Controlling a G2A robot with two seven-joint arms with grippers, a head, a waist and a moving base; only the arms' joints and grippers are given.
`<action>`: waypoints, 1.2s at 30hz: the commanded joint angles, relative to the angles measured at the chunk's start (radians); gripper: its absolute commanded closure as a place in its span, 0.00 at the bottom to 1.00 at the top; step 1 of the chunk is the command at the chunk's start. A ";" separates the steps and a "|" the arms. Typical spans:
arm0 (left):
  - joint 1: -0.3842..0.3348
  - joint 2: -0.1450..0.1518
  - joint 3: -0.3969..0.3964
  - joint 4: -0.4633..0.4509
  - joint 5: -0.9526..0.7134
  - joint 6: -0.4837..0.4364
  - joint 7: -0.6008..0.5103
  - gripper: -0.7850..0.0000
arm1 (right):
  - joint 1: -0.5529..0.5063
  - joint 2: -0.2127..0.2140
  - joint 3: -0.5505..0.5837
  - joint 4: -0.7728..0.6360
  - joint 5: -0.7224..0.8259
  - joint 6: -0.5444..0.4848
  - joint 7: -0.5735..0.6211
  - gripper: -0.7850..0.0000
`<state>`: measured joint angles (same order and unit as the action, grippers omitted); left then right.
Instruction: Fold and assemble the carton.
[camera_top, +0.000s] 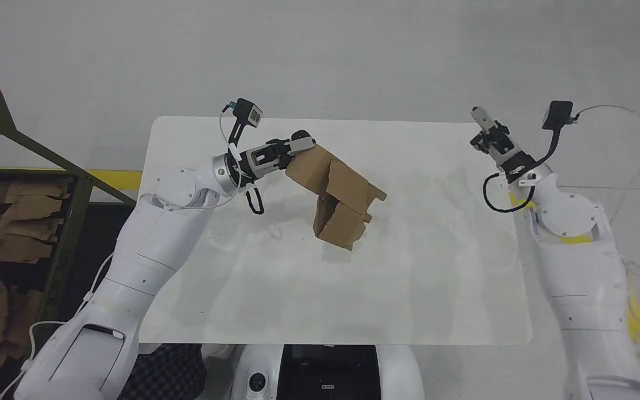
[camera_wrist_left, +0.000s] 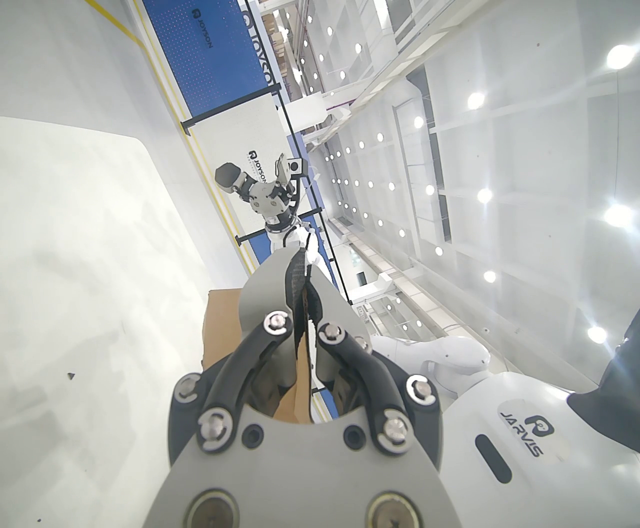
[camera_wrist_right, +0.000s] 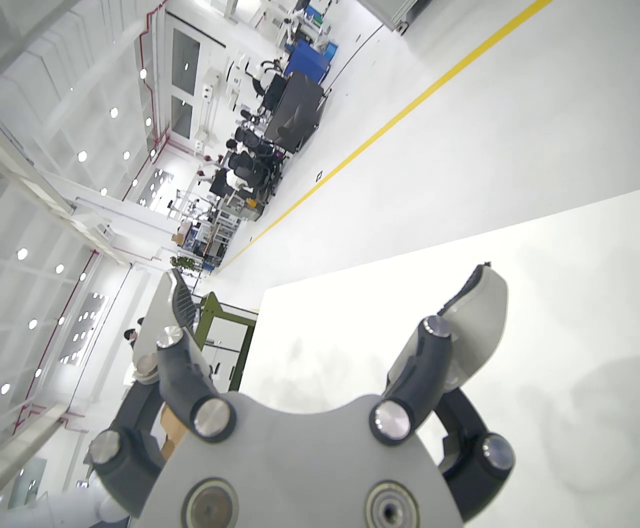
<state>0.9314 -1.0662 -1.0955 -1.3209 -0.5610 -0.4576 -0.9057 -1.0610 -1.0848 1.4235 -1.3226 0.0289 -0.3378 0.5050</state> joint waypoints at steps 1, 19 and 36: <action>0.000 0.000 0.000 0.000 0.000 0.000 0.000 1.00 | -0.022 0.001 -0.004 -0.025 0.015 -0.008 0.039 0.00; 0.000 0.000 0.000 0.000 0.000 0.000 0.000 1.00 | -0.221 0.003 -0.057 -0.192 0.226 -0.075 0.273 0.00; 0.000 0.000 0.000 0.000 0.000 0.000 0.000 1.00 | -0.253 -0.001 -0.120 -0.234 0.246 -0.090 0.331 0.00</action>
<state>0.9314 -1.0662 -1.0955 -1.3209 -0.5610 -0.4576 -0.9057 -1.3143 -1.0861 1.3032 -1.5561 0.2751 -0.4279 0.8361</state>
